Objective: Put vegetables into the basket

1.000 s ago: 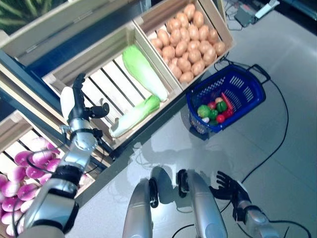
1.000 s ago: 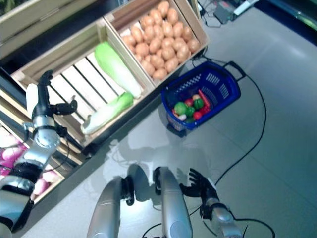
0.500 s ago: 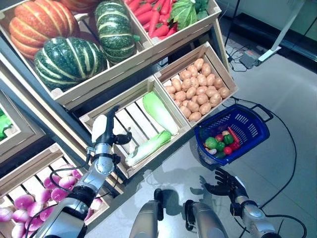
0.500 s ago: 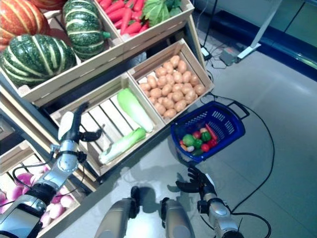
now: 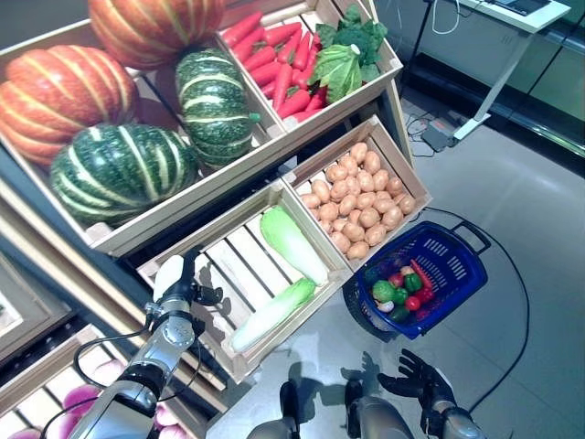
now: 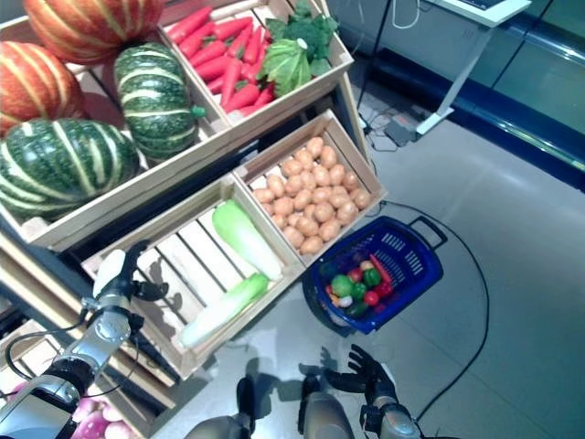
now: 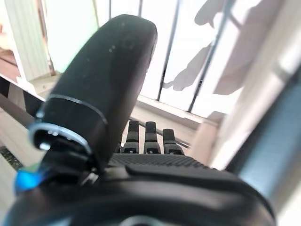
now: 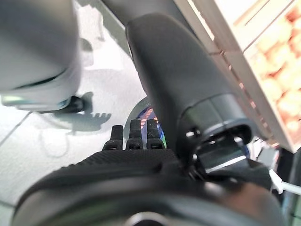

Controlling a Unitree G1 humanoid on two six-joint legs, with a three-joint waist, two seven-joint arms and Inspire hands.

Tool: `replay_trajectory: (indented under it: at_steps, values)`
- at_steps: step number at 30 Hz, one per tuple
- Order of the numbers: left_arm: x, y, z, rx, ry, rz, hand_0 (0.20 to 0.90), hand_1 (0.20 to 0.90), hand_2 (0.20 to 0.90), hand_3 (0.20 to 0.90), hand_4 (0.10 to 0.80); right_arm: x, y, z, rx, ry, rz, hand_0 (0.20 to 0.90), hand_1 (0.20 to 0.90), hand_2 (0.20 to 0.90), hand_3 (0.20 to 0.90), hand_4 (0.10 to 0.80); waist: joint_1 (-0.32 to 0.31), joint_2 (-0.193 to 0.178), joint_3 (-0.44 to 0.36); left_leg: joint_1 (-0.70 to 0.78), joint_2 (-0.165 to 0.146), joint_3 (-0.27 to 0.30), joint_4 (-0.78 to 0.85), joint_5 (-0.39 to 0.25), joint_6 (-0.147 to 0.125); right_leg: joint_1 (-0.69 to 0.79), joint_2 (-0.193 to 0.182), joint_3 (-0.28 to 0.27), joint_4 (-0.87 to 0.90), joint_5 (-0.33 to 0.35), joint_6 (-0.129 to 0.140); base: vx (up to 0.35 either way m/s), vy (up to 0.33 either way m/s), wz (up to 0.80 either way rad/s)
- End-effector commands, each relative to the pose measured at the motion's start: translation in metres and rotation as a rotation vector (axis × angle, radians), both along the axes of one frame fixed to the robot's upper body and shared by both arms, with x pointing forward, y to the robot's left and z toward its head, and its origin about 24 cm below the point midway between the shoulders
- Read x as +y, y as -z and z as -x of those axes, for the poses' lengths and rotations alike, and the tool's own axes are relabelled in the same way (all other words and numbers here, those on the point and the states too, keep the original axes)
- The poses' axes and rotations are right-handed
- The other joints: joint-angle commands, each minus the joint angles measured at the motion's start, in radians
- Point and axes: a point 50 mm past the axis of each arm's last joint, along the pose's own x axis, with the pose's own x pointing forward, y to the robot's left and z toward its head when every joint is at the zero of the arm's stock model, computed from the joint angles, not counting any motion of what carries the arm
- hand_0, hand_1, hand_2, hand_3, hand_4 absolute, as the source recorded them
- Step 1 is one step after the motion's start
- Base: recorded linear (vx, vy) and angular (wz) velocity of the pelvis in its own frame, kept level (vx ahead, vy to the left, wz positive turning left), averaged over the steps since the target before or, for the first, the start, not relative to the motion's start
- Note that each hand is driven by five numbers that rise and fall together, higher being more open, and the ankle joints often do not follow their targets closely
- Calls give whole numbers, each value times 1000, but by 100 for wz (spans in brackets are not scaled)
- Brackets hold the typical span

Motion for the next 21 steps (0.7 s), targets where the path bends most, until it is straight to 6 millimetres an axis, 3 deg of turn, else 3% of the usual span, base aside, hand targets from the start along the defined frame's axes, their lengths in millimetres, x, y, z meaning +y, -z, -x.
replay_trajectory:
  at_steps: [1, 4, 10, 21]
  values:
    - [-23, -33, -24, -183, 128, -20, 900, 900, 900, 900, 800, -24, -8, -7, -28, 51, 99, 900, 900, 900, 900, 800, 24, 33, -74, -30, -45, -7, 54, -105, 14, 80, 53, 18, -7, 40, -32, 255, -145, 86]
    - [-38, -27, -22, -155, 218, 13, 900, 900, 900, 900, 800, -31, -9, -6, -14, 31, 134, 900, 900, 900, 900, 800, 32, 24, -90, -23, -40, -4, 96, -123, 1, 149, 45, -10, -46, 29, -50, 229, -75, 49]
    - [-43, -28, -23, -112, 288, 134, 900, 900, 900, 900, 800, -38, -19, -17, -68, -13, 153, 900, 900, 900, 900, 800, 38, 25, -79, -48, -38, -14, 120, -126, -10, 155, 40, -36, -51, 13, -59, 87, -6, 9]
    - [-25, -23, -19, -38, 237, 143, 900, 900, 900, 900, 800, -39, -24, -23, -83, -64, 177, 900, 900, 900, 900, 800, 36, 38, -36, -63, -48, -12, 132, -143, 0, 138, 37, -38, -50, 4, -56, 29, 38, 0]
